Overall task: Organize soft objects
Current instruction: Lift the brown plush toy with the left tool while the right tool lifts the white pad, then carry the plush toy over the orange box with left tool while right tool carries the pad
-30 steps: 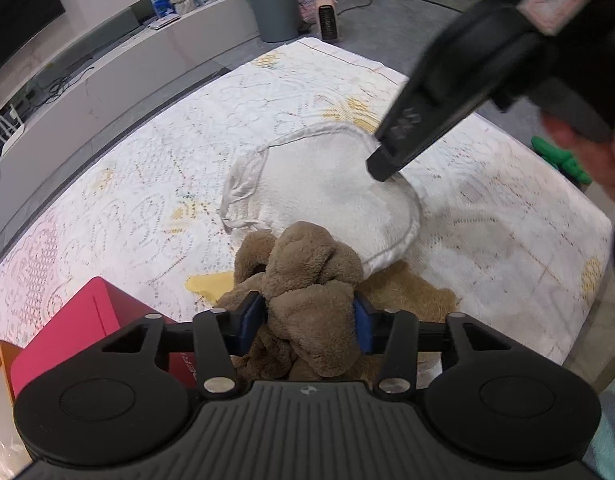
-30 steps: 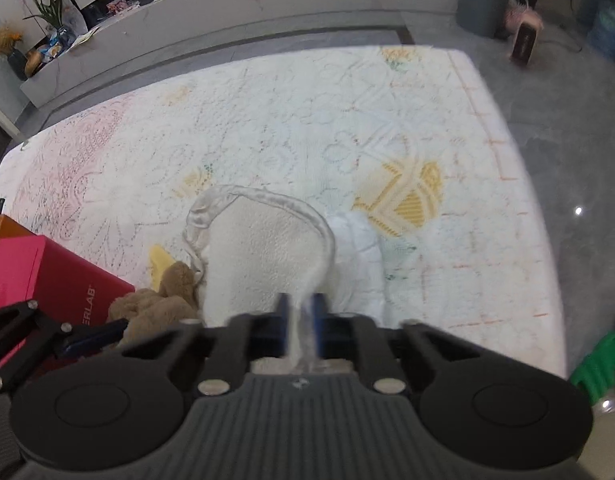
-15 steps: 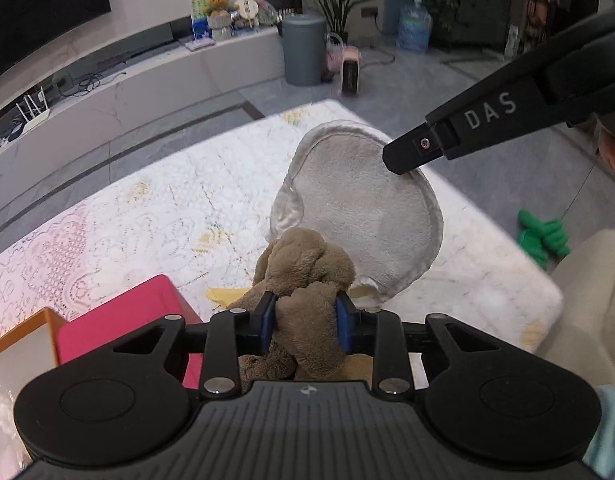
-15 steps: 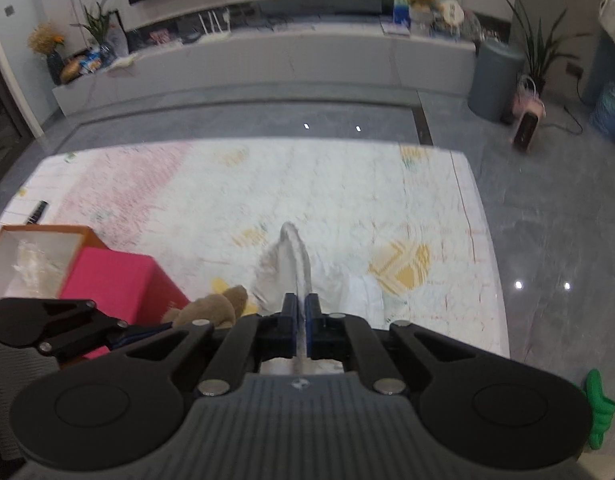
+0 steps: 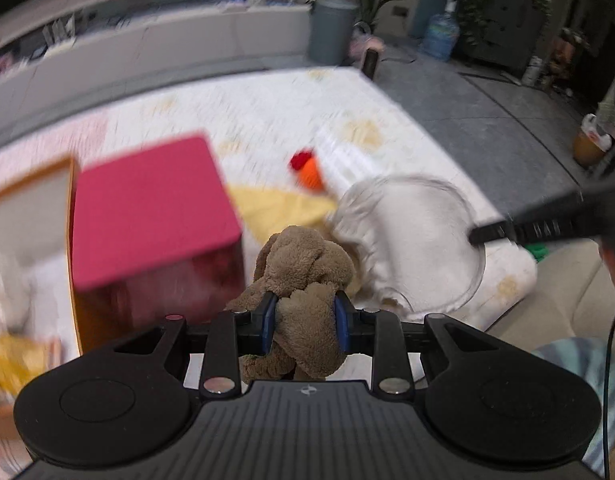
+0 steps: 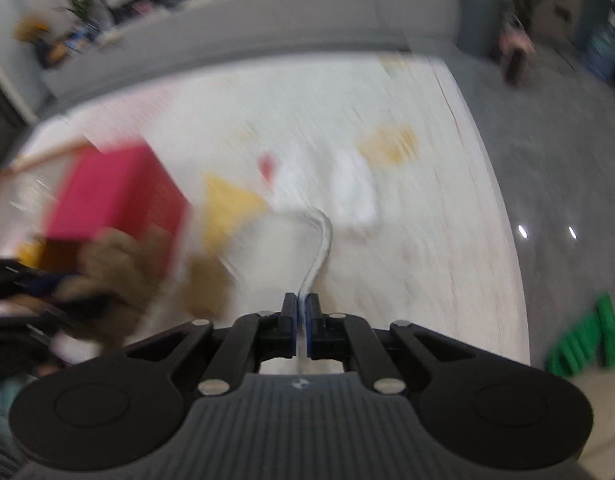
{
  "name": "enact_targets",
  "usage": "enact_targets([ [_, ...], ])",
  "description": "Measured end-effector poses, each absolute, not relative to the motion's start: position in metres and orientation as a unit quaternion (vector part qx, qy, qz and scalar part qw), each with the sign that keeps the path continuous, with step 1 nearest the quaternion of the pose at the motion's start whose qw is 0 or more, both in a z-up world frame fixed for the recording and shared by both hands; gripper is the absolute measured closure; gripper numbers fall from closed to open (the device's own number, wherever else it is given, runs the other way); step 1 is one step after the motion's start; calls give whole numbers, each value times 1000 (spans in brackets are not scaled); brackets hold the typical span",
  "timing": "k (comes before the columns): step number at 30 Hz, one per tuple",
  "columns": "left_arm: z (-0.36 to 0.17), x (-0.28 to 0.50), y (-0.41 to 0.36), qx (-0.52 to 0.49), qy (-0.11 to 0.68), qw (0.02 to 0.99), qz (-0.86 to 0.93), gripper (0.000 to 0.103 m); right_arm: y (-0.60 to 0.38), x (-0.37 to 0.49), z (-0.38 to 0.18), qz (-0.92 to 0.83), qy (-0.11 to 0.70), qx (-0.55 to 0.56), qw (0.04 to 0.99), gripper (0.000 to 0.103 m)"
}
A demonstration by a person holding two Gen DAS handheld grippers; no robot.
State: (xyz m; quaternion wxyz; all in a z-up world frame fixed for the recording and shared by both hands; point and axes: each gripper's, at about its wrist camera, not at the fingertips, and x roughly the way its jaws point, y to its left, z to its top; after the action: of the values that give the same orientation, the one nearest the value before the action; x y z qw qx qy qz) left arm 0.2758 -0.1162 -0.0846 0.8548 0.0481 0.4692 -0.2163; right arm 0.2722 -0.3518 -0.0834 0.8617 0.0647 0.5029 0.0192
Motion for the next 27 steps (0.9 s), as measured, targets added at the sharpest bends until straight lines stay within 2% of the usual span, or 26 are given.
enact_targets([
  [2,-95,278,-113,41,472,856,-209,70,-357,268,-109,16,527,73,847,101],
  [5,-96,280,-116,40,465,860,-208,70,-355,266,-127,20,544,63,836,90],
  [7,-95,279,-121,43,462,862,-205,70,-352,267,-128,27,542,62,838,67],
  [8,-96,276,-123,45,461,862,-205,70,-350,268,-126,31,537,65,841,51],
  [9,-96,276,-125,46,460,863,-204,70,-347,268,-123,33,531,67,844,46],
  [11,-98,271,-125,50,458,863,-205,70,-339,270,-118,47,524,67,848,42],
  [15,-100,268,-126,51,457,863,-209,70,-325,274,-116,68,523,68,847,27],
  [17,-101,268,-127,47,455,864,-212,70,-317,277,-119,74,527,78,843,24],
  [19,-102,267,-126,43,453,864,-215,70,-309,280,-123,76,529,80,841,24],
  [21,-103,266,-123,38,450,865,-216,70,-299,285,-127,75,529,75,842,33],
  [22,-102,266,-120,33,450,865,-217,70,-295,286,-129,71,533,71,840,41],
  [24,-101,266,-114,24,450,866,-216,70,-291,291,-134,64,547,65,832,82],
  [27,-100,265,-107,14,447,867,-220,70,-292,291,-136,55,558,66,825,99],
])
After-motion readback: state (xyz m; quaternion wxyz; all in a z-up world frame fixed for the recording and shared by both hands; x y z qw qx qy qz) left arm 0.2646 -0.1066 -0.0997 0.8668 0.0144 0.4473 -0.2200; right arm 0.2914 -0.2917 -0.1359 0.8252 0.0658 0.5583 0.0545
